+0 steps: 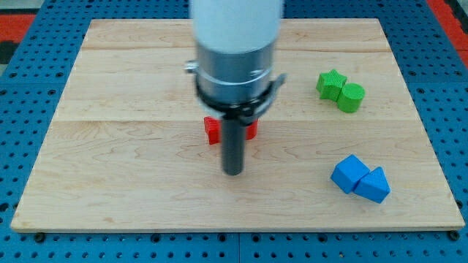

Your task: Push red blocks towards green star

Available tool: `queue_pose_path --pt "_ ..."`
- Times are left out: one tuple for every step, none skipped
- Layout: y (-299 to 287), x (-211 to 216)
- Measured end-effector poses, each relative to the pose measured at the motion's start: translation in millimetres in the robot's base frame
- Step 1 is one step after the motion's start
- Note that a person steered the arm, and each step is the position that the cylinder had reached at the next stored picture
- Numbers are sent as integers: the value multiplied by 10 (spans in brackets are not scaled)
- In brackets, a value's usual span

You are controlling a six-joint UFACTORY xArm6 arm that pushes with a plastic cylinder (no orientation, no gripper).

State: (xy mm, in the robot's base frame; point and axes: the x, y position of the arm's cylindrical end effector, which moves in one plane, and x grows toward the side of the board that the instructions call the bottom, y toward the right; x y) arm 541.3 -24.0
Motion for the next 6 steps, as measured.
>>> queue_pose_path --pt "-302 66" --pt "-461 2" --pt "-463 -197" --pt "-463 -392" --pt "-347 -585" --pt "24 -686"
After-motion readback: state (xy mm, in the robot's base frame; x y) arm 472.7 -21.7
